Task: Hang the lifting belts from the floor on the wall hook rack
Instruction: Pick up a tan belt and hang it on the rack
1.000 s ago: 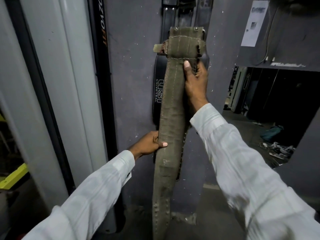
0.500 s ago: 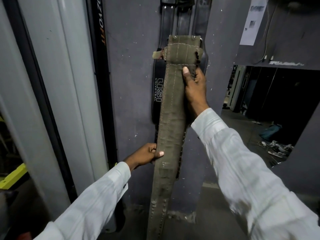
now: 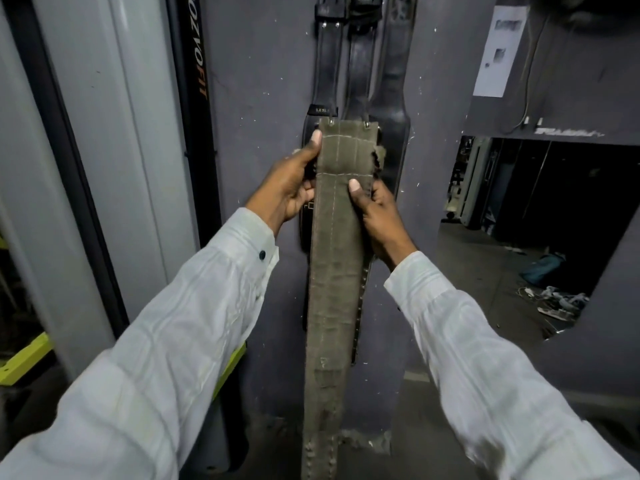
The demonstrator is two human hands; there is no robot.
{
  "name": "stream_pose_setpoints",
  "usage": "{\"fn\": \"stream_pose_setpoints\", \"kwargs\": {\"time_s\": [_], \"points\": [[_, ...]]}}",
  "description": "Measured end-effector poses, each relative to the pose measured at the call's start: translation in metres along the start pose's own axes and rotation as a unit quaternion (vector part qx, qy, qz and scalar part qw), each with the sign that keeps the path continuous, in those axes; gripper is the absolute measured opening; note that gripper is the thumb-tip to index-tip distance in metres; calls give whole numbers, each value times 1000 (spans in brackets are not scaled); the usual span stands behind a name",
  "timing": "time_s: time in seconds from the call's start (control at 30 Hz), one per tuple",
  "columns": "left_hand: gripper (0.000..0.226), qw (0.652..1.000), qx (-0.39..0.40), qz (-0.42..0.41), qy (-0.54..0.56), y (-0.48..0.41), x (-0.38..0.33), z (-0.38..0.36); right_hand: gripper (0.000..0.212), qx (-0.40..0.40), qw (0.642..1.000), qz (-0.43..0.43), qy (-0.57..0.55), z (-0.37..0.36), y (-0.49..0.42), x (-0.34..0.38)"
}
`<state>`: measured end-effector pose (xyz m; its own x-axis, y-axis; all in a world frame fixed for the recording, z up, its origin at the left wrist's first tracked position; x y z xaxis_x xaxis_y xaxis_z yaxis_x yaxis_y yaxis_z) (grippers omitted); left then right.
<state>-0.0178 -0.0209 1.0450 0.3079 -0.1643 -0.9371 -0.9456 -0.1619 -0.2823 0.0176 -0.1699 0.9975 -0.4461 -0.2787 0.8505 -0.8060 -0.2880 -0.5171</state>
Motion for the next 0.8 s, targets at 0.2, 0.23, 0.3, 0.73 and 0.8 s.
{"fn": "stream_pose_setpoints", "kwargs": {"time_s": [0.2,0.23,0.3,0.73,0.8], "points": [[10,995,-50,-19,-90,-5,17,-12,25,38,996,-78,31,23,-17,29],[12,993,-56,-21,-105,-5,22,-15,11,33,994,-91,46,27,-22,34],[19,988,-62,-45,-137,-6,26,-22,16,18,990,-101,98,32,-31,37],[40,875,-257,-199,-359,-37,42,-8,54,-49,978,50,197,40,-76,-6],[40,871,-270,-218,-349,-49,39,0,45,-80,975,84,187,35,-88,-8]]}}
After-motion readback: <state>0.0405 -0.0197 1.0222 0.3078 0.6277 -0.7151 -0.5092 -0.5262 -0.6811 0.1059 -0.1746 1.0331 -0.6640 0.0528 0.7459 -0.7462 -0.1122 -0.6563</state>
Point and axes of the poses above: each hand's wrist, its own y-axis away from the middle knuckle, its own z-axis out of the back of the hand, x = y × z, the point moved 5 cm from there along -y, towards the middle knuckle, and after that the axes turned 7 degrees about -y, right-handed, at the moved point
